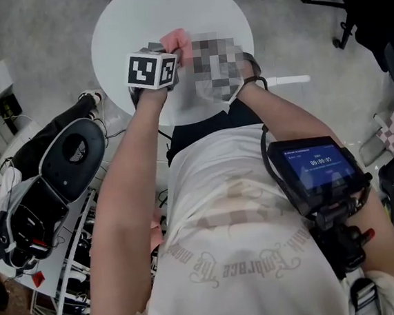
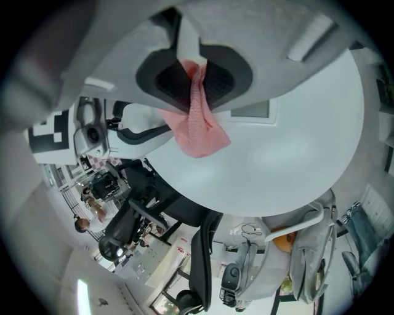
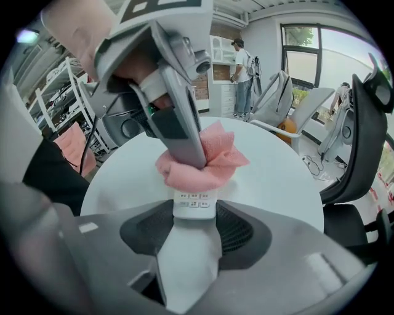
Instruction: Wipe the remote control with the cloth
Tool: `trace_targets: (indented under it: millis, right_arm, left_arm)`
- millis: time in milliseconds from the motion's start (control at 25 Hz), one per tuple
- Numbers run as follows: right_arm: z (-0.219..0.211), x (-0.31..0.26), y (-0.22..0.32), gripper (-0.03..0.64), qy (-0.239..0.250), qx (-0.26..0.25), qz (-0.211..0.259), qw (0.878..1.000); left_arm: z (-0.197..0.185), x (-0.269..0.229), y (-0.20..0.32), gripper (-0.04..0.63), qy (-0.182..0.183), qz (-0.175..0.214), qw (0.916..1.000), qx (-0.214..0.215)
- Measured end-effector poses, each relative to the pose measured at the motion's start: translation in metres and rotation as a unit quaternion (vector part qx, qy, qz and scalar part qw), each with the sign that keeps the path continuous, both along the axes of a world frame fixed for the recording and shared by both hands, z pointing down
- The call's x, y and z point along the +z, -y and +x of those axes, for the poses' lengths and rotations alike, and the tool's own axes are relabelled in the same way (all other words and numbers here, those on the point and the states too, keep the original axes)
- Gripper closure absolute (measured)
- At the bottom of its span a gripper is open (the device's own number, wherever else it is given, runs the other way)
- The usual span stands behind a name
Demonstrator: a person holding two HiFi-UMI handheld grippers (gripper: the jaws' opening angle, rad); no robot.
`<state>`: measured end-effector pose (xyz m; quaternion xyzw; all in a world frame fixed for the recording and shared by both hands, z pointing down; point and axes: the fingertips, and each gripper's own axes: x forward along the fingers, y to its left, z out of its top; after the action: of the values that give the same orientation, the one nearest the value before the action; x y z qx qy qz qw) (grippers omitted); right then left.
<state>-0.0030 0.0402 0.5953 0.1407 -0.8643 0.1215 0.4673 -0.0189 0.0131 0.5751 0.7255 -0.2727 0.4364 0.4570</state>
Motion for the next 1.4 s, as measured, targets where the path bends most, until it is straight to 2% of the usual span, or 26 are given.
trace_targets:
  millis: [160, 520, 760, 880, 960, 1000, 1120, 1200, 1400]
  right_arm:
    - [0.001, 0.001, -0.002, 0.391, 0.0, -0.001, -0.002, 1.0]
    - [0.002, 0.001, -0.003, 0.393, 0.001, -0.005, -0.004, 1.0]
    - [0.006, 0.001, -0.002, 0.393, -0.003, -0.002, -0.006, 1.0]
    - [0.008, 0.002, -0.003, 0.393, -0.004, 0.0, -0.007, 1.0]
    - [0.008, 0.002, -0.002, 0.391, -0.005, 0.0, -0.007, 1.0]
    - [0.009, 0.002, -0.002, 0.391, -0.006, -0.001, -0.006, 1.0]
    - [0.01, 0.003, -0.002, 0.391, -0.01, -0.006, -0.003, 1.0]
    - [0.011, 0.003, -0.002, 0.391, -0.011, -0.007, -0.003, 1.0]
    - [0.01, 0.004, -0.002, 0.391, -0.012, -0.006, -0.007, 1.0]
  left_arm:
    - [-0.018, 0.004, 0.004, 0.574, 0.003, -0.002, 0.9999, -0.016]
    - [-0.032, 0.005, 0.01, 0.574, 0.011, 0.006, 0.9992, -0.037]
    - [-0.075, 0.012, 0.024, 0.574, 0.049, 0.016, 0.995, -0.085]
    - [-0.093, 0.013, 0.029, 0.574, 0.065, 0.024, 0.9937, -0.088]
    - [-0.094, 0.012, 0.03, 0.574, 0.076, 0.033, 0.9938, -0.074]
    - [-0.092, 0.012, 0.029, 0.574, 0.086, 0.042, 0.994, -0.052]
    - [-0.075, 0.014, 0.021, 0.574, 0.117, 0.076, 0.9883, 0.059]
    - [-0.058, 0.013, 0.016, 0.574, 0.111, 0.085, 0.985, 0.102]
    - [-0.034, 0.01, 0.007, 0.574, 0.071, 0.081, 0.9887, 0.104]
